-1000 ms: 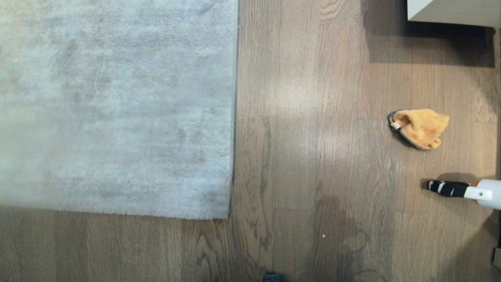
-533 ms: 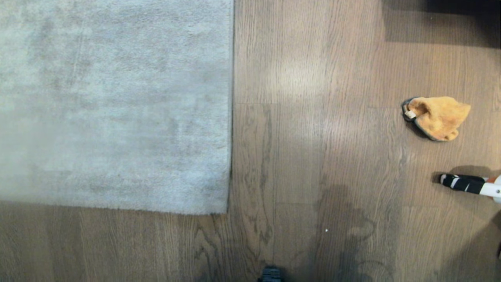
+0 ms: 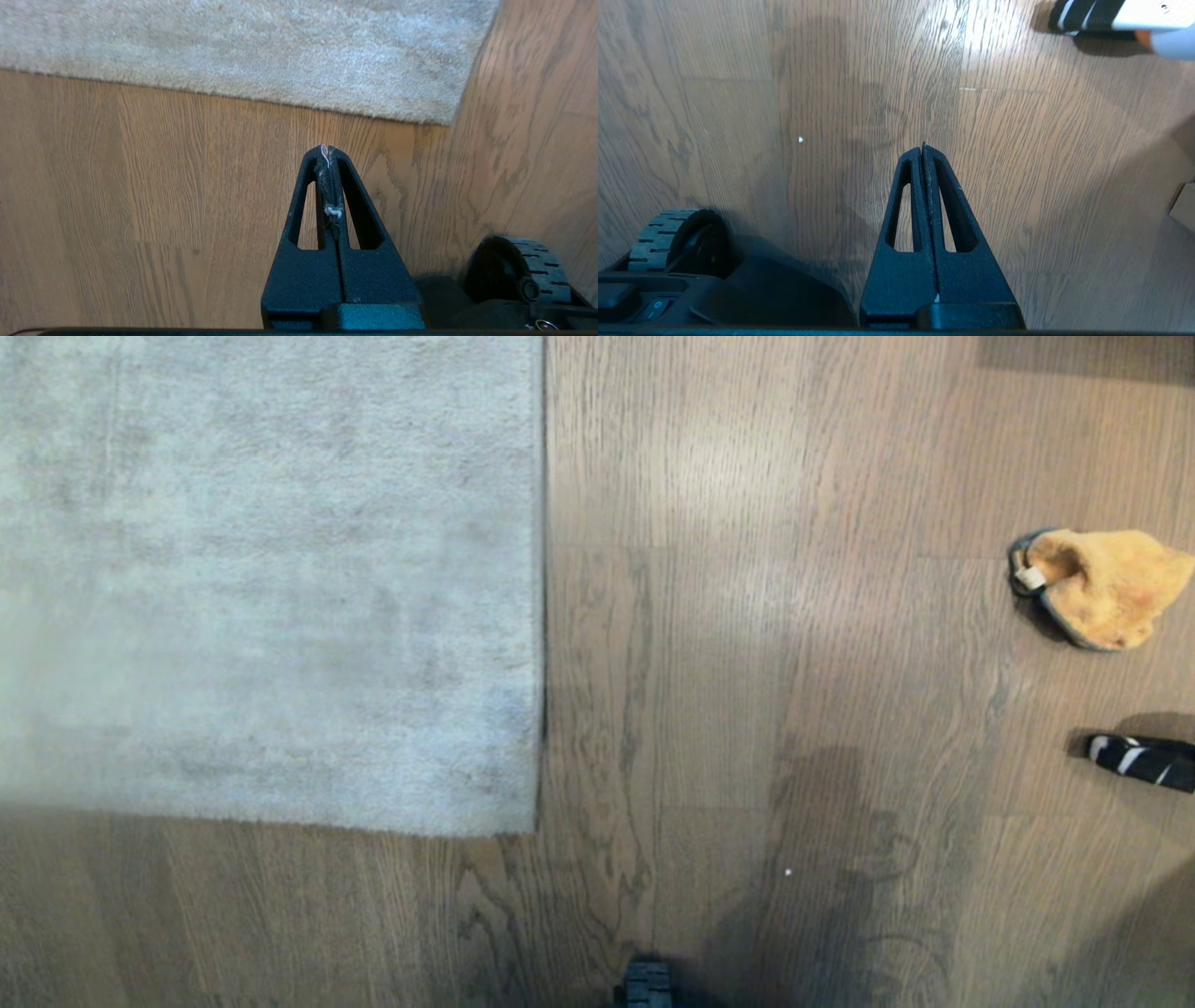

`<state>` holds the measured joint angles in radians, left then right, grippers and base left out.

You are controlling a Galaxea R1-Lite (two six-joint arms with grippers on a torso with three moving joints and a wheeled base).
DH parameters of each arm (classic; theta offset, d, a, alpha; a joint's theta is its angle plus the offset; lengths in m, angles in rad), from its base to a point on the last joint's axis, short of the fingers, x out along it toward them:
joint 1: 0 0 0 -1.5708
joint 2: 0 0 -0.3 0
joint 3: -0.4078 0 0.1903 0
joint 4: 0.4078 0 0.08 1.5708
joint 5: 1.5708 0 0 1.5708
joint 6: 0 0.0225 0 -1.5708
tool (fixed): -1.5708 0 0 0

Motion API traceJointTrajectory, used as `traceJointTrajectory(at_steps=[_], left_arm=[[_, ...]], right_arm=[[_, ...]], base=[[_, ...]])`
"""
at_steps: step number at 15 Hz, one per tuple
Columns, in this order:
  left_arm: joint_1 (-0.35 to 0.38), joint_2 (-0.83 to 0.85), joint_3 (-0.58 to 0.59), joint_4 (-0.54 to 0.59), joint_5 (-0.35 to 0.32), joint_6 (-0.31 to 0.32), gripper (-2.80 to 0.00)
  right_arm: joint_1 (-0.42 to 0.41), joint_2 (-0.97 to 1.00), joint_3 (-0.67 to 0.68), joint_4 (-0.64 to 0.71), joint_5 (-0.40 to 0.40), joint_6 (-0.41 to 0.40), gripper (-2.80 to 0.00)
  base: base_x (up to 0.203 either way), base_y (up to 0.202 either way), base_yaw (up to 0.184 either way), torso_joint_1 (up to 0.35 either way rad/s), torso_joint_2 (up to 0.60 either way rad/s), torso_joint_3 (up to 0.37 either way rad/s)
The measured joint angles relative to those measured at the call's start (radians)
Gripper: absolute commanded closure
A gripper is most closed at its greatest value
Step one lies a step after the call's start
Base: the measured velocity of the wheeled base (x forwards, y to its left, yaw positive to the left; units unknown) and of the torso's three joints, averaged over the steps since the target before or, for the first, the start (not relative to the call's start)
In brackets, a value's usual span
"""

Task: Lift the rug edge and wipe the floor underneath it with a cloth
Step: Pick up the rag

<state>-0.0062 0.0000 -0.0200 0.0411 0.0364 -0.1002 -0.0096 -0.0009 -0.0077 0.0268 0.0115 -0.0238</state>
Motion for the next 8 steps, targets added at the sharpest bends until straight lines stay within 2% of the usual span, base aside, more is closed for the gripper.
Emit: traceJointTrajectory(at_steps=[3, 8], left_arm=[[0.0, 0.0, 0.0, 0.0, 0.0, 0.0, 0.0], [0.0, 0.0, 0.0, 0.0, 0.0, 0.0, 0.0]], right_arm=[[0.0, 0.001, 0.0, 0.0, 0.0, 0.0, 0.0], [0.0, 0.001, 0.0, 0.0, 0.0, 0.0, 0.0]], base=[[0.0, 0.0, 0.0, 0.002, 0.0, -0.09], [0.0, 0.0, 0.0, 0.002, 0.0, -0.005]])
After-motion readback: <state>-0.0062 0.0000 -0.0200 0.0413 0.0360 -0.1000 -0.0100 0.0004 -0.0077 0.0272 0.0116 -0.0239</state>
